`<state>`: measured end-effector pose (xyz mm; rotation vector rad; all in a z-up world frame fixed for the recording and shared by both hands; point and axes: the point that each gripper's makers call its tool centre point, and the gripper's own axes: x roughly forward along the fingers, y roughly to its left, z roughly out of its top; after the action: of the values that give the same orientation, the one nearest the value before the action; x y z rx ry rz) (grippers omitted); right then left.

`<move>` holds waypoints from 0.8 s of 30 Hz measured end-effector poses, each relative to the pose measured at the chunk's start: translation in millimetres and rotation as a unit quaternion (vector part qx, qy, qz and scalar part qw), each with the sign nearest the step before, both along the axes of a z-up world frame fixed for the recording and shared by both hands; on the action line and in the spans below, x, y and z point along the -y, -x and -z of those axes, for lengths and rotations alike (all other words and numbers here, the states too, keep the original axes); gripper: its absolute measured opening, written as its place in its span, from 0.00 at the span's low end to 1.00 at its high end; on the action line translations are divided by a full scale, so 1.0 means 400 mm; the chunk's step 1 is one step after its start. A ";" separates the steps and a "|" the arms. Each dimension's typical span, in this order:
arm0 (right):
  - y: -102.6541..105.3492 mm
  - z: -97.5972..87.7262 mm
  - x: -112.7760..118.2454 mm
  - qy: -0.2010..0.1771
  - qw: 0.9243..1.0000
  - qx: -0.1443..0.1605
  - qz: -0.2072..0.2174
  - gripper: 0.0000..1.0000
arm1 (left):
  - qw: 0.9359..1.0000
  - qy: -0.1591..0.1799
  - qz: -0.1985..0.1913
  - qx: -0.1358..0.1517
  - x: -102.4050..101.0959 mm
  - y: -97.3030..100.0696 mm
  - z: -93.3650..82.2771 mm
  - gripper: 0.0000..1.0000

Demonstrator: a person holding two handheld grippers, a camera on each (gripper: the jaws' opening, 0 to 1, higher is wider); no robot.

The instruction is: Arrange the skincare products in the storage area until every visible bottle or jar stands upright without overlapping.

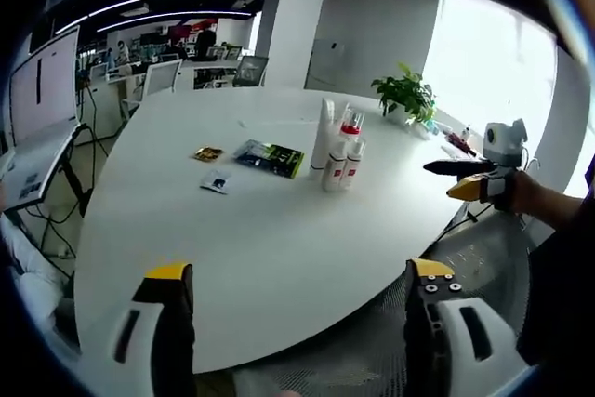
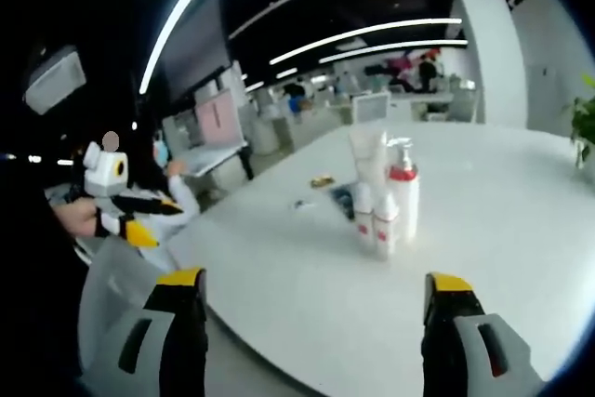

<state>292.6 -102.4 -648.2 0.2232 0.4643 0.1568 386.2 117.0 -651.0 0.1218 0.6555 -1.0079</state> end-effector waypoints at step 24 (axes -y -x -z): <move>-0.021 0.022 0.020 -0.057 0.998 -0.014 0.000 0.99 | 1.000 -0.001 0.009 -0.006 0.165 -0.180 -0.023 0.85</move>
<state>301.1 -110.5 -657.0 0.3376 0.4836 0.1810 458.2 50.9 -641.7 0.1247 0.6677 -1.0261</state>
